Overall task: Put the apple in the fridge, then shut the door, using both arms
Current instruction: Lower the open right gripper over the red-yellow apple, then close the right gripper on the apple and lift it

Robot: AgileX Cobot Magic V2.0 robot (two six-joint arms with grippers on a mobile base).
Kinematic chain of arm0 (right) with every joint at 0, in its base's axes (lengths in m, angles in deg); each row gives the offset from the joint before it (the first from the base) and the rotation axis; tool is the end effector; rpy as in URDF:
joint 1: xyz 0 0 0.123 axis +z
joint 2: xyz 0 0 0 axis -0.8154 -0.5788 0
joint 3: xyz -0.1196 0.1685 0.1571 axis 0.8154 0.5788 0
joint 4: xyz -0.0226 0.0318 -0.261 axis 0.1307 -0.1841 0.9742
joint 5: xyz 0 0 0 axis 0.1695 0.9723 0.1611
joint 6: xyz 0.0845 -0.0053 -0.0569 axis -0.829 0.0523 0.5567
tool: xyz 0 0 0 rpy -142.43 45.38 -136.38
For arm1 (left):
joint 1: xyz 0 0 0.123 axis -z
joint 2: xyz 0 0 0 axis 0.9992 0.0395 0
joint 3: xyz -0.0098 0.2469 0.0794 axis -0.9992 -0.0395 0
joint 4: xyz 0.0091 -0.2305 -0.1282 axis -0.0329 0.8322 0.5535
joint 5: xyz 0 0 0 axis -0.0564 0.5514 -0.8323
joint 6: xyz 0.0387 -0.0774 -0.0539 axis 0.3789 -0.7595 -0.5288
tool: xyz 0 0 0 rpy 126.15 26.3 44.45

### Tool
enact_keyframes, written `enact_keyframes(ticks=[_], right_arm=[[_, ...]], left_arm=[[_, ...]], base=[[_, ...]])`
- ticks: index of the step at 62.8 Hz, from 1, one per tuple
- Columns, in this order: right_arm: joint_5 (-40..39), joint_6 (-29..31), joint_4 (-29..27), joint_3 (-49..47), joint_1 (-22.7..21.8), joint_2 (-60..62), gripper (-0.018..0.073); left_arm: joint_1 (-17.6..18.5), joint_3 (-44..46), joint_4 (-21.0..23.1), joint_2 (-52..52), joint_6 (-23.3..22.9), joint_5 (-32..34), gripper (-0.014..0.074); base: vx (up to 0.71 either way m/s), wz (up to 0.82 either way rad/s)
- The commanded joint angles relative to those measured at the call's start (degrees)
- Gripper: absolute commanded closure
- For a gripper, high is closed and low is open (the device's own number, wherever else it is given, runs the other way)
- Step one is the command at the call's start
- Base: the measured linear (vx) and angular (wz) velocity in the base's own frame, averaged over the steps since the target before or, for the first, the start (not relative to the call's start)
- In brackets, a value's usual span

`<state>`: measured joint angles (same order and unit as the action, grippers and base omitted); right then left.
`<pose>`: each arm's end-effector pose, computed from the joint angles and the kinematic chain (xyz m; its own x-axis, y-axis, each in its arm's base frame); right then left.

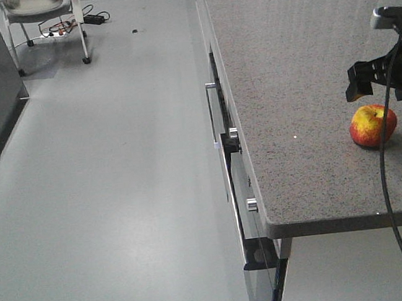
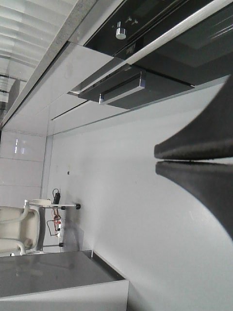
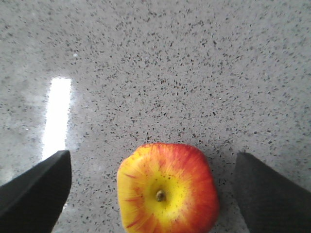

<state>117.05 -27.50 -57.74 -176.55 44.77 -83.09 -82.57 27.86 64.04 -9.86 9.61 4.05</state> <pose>0.4388 -0.0589 0.2357 -0.8670 0.0264 -0.4977 -0.0189 0.9962 0.0856 0.1039 0.0023 0.1794 -0.1817 -0.1574 -0.9707 -0.0549 0.9872 -0.1497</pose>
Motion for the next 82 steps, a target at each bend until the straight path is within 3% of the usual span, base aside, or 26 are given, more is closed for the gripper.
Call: enact_keyframes(ticks=[1, 26, 35, 48, 53, 63, 72, 82], right_arm=[[-2.3, 0.2, -0.1, -1.9, -0.3, 1.9, -0.0072], [1.6, 0.2, -0.1, -1.9, -0.3, -2.8, -0.0027], [2.4, 0.2, 0.0, -1.9, -0.3, -2.8, 0.0076], [3.4, 1.3, -1.4, -1.9, -0.3, -1.8, 0.0307], [3.0, 5.1, -4.2, -1.9, -0.3, 0.7, 0.04], [2.3, 12.8, -15.0, -1.9, -0.3, 9.9, 0.0523], [4.2, 20.0, -24.3, -1.9, -0.3, 20.4, 0.0571], [7.8, 21.2, -28.5, -1.8, -0.3, 31.0, 0.0569]], left_arm=[[-0.1, -1.5, 0.1, -0.4, -0.4, 4.0, 0.0603], [-0.1, -1.5, 0.1, -0.4, -0.4, 4.0, 0.0603], [-0.1, -1.5, 0.1, -0.4, -0.4, 4.0, 0.0603], [-0.1, -1.5, 0.1, -0.4, -0.4, 4.0, 0.0603], [-0.1, -1.5, 0.1, -0.4, -0.4, 4.0, 0.0603], [-0.1, -1.5, 0.1, -0.4, -0.4, 4.0, 0.0603], [-0.1, -1.5, 0.1, -0.4, -0.4, 4.0, 0.0603], [-0.1, -1.5, 0.1, -0.4, -0.4, 4.0, 0.0603]], base=[[0.0, 0.0], [0.0, 0.0], [0.0, 0.0], [0.0, 0.0], [0.0, 0.0], [0.0, 0.0], [0.0, 0.0], [0.0, 0.0]])
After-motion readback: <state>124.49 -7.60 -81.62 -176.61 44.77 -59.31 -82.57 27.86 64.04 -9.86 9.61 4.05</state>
